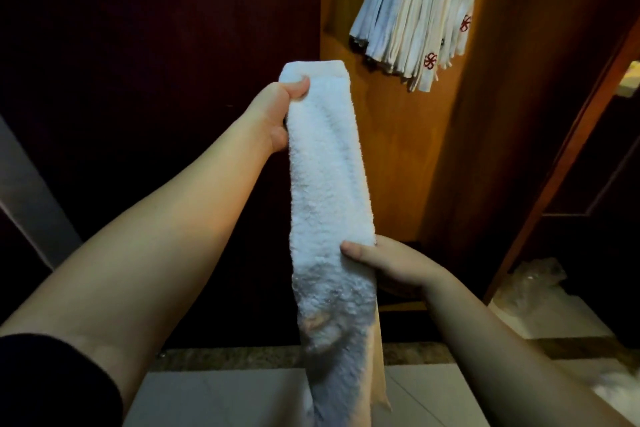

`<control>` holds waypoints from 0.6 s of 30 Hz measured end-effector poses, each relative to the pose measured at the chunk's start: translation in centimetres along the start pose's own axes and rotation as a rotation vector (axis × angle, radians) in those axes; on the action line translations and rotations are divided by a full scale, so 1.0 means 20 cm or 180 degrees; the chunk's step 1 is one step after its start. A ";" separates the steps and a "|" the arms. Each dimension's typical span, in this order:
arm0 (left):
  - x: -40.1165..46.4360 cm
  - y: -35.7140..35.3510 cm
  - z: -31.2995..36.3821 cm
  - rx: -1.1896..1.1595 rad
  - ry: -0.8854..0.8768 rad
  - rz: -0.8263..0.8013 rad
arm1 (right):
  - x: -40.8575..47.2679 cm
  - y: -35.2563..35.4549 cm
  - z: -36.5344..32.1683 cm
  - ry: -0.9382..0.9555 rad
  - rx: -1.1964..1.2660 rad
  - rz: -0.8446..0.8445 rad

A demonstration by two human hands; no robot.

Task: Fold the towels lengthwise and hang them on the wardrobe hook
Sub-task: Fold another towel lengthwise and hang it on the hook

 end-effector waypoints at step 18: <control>0.09 0.37 -0.37 0.0275 0.0701 0.0730 | -0.02 -0.21 -0.09 -0.0365 0.0459 -0.0776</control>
Point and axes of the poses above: each hand's wrist, its own x-axis towards the middle knuckle, its own y-axis out of the back of the hand, z = x × y, the point moved 10 cm from there along x, towards the middle knuckle, and after that the axes turned 6 degrees about -z, right-handed, at the moved point
